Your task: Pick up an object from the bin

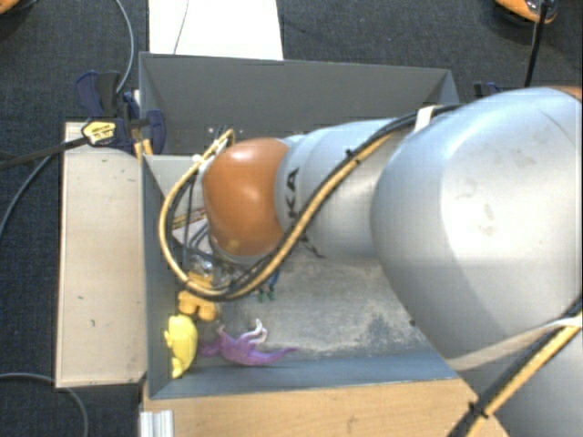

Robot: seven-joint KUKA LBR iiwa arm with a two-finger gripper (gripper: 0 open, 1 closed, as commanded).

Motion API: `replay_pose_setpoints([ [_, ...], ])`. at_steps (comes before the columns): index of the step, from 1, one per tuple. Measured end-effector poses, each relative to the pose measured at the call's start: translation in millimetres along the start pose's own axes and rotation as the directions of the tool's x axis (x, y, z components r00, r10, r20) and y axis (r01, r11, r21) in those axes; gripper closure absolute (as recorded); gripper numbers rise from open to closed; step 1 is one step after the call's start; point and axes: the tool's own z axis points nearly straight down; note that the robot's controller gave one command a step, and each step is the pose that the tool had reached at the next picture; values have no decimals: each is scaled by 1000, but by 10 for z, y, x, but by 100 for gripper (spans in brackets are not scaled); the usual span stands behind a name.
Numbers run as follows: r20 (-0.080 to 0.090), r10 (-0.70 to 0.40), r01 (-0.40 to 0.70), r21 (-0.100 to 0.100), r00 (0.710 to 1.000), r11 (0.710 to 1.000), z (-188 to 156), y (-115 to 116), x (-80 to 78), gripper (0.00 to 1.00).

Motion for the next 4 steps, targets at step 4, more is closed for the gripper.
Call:
replay_pose_setpoints([
  [4,-1,10,-10,-1,1000,1000,2,1,2,100],
])
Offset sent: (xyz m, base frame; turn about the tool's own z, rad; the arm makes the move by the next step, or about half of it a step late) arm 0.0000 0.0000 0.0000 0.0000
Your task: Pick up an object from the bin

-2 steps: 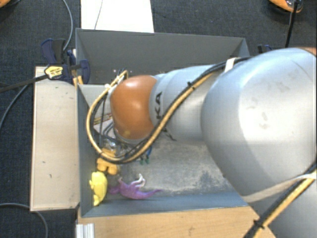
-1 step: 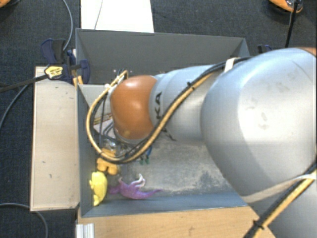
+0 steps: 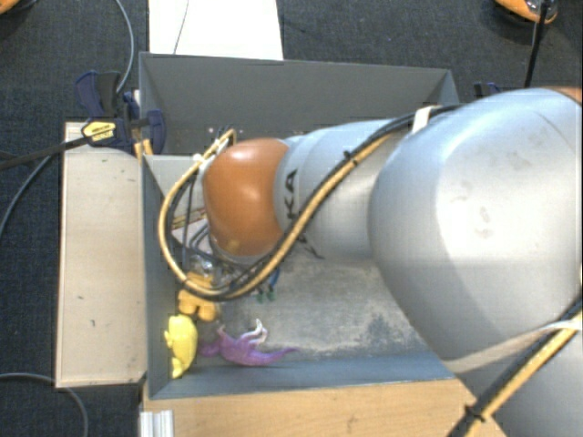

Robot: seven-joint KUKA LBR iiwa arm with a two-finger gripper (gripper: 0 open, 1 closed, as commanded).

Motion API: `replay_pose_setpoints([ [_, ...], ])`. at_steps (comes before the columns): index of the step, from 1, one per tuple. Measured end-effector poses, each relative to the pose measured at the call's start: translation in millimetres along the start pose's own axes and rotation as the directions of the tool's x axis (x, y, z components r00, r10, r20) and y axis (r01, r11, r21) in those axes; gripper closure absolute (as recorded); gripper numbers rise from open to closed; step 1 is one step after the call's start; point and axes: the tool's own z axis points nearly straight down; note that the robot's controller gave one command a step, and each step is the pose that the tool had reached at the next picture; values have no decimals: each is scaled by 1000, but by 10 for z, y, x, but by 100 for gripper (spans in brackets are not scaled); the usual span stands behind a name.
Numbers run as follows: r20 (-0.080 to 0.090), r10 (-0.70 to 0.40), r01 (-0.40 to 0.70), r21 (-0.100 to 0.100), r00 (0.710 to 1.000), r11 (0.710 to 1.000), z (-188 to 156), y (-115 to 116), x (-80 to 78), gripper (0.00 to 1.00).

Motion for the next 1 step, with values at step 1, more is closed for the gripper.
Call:
replay_pose_setpoints([
  [1,0,1,-1,0,1000,1000,0,0,0,100],
])
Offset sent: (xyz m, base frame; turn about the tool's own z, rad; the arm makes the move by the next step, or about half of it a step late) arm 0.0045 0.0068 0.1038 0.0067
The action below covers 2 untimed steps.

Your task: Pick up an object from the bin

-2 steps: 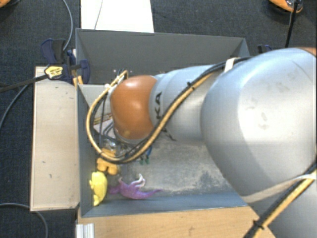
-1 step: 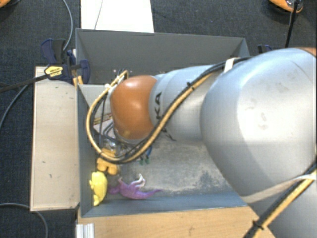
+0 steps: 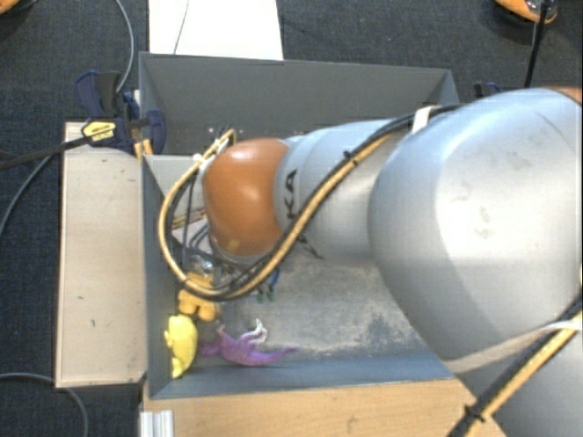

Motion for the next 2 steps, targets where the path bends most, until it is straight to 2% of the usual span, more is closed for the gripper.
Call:
replay_pose_setpoints([
  [1,3,6,-6,-1,1000,1000,-1044,28,-82,100],
  [2,3,6,-6,-1,1000,1000,-1044,28,-82,100],
])
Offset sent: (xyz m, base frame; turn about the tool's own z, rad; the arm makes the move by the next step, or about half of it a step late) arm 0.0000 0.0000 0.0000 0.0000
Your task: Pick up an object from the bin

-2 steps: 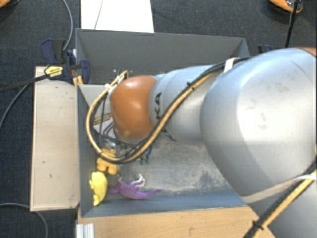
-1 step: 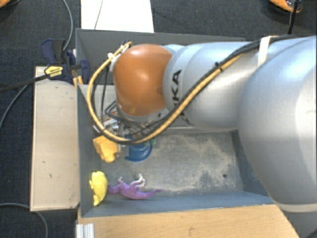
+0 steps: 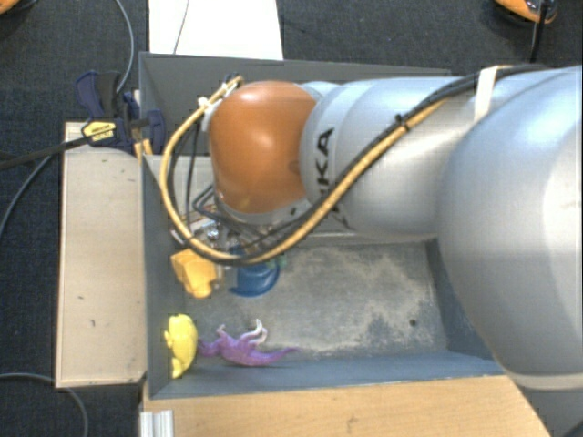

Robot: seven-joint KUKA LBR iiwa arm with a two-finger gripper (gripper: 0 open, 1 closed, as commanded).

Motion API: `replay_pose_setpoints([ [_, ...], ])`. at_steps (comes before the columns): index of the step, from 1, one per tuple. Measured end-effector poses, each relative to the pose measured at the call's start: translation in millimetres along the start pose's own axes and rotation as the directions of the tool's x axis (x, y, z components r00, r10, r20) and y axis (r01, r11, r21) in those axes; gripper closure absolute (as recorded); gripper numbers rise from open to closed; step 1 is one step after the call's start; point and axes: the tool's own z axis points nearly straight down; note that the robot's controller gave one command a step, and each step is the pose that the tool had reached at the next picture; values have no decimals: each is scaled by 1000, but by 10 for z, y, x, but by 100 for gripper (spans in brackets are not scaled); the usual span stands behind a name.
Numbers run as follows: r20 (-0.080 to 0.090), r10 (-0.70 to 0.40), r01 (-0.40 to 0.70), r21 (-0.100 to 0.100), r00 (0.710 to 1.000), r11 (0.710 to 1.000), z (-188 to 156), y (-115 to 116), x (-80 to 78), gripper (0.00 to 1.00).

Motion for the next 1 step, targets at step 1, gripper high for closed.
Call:
replay_pose_setpoints([
  [1,-4,-5,5,0,1000,1000,-543,-43,56,100],
])
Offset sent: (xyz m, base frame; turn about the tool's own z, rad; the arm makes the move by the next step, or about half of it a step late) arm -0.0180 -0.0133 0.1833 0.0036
